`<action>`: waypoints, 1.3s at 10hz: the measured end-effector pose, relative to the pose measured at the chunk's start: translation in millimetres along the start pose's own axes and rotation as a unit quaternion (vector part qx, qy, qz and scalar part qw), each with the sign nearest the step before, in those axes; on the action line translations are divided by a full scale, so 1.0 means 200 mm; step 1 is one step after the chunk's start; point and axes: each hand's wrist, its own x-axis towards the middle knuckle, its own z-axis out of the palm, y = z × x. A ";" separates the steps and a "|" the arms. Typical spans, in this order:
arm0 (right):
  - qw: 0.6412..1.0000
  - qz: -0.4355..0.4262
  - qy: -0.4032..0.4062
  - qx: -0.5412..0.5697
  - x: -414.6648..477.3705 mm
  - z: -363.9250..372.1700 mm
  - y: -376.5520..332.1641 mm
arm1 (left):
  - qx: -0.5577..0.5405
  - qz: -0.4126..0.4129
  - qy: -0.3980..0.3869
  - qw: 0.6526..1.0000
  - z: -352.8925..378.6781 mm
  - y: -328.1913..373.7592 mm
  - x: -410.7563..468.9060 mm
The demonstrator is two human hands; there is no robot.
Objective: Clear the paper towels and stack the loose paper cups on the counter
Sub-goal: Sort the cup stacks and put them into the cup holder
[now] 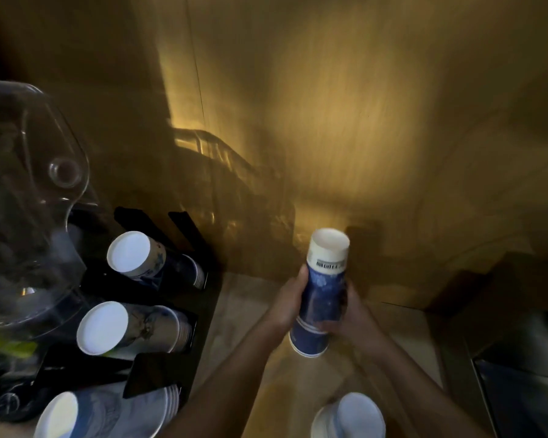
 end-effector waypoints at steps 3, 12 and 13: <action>0.994 0.062 -0.063 0.056 0.06 0.04 0.23 | 0.122 -0.176 0.123 0.969 -0.11 -0.42 0.05; 0.991 0.001 -0.065 0.118 -0.01 0.20 -0.18 | -0.205 -0.117 0.132 0.963 -0.19 -0.07 -0.28; 0.991 -0.057 -0.056 0.108 -0.03 0.20 -0.38 | -0.153 -0.031 0.176 0.972 -0.23 0.09 -0.37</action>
